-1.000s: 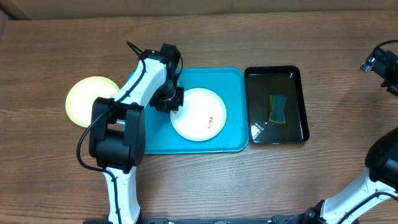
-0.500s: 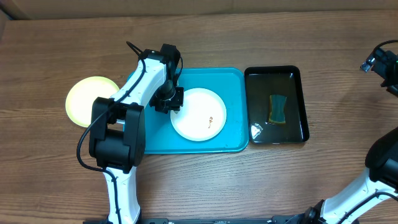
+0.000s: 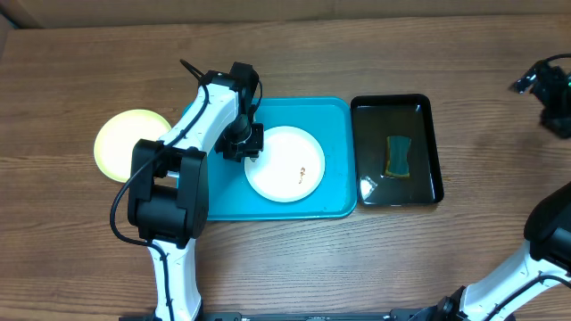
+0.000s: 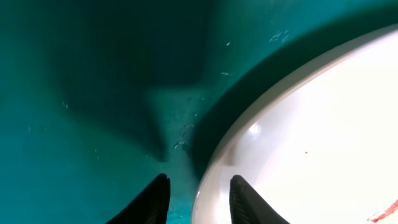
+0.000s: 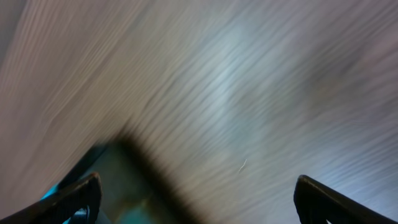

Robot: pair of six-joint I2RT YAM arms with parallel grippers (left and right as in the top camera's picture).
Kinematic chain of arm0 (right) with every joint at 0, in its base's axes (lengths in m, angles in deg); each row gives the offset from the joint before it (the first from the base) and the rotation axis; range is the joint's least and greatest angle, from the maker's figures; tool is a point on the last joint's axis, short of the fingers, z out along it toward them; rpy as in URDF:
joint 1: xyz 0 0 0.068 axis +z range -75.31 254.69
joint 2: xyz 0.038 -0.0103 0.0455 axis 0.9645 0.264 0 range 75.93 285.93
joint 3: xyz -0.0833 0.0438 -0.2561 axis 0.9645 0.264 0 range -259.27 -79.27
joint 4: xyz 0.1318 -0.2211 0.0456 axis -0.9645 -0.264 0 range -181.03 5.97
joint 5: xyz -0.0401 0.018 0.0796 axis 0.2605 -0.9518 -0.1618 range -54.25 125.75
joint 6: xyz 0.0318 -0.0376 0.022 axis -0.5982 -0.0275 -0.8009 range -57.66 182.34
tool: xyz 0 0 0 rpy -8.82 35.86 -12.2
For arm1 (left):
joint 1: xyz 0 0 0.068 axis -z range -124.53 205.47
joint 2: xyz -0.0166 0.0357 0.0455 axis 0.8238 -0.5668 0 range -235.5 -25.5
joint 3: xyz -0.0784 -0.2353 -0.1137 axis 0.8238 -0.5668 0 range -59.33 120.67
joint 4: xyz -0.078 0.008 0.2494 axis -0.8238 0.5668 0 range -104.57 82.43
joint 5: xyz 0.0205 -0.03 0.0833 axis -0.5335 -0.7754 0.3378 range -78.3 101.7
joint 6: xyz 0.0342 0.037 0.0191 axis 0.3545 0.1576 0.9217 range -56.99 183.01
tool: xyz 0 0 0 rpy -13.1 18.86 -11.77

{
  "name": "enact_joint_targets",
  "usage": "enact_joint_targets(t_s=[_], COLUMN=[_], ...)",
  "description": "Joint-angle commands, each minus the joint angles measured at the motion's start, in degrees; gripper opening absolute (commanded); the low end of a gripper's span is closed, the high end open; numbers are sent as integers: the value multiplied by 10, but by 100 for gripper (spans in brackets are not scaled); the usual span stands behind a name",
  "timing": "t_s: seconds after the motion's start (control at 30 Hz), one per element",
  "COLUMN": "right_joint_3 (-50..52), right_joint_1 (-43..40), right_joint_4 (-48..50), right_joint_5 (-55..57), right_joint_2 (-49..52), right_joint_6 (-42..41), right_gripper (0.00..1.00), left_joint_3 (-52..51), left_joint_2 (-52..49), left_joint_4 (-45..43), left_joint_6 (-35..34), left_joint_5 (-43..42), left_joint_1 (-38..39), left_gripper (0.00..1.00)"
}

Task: Clean dirty plates on tray and stack at the side
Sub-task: 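Move the right gripper to the black tray and grasp the sponge, then dip and rub the sponge in the water with the right gripper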

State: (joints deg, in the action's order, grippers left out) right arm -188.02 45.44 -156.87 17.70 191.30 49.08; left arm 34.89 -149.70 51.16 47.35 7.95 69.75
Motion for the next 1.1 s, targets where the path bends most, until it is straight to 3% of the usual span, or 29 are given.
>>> enact_joint_targets(t_s=[0.0, 0.07, 0.13, 0.3, 0.43, 0.63, 0.9, 1.07], right_joint_3=[-8, -8, -8, -8, 8, 74, 213, 291], right_joint_1=[2, 18, 50, 155, 250, 343, 355, 357], right_joint_4=[-31, -56, -91, -148, -161, -118, 10, 110], right_joint_5=[-185, -248, -218, -16, 124, 240, 242, 160], right_joint_2=[-6, -6, -7, -7, -7, -5, -5, -5], right_joint_6=[-29, 32, 70, 73, 39, -8, -31, -31], right_gripper=[100, 84, 80, 79, 85, 87, 83, 76], left_joint_3=[0, 0, 0, 0, 0, 0, 0, 0], left_joint_2=[6, 6, 6, 6, 6, 6, 6, 6], left_joint_4=[2, -1, -5, -7, -9, -11, -12, -16], left_joint_6=[-28, -28, -28, -28, -28, -28, -28, -28], left_joint_5=[5, 5, 5, 5, 5, -8, -7, -7], left_joint_1=[6, 7, 8, 9, 11, 12, 12, 12], left_gripper=[34, 36, 38, 41, 43, 45, 48, 48])
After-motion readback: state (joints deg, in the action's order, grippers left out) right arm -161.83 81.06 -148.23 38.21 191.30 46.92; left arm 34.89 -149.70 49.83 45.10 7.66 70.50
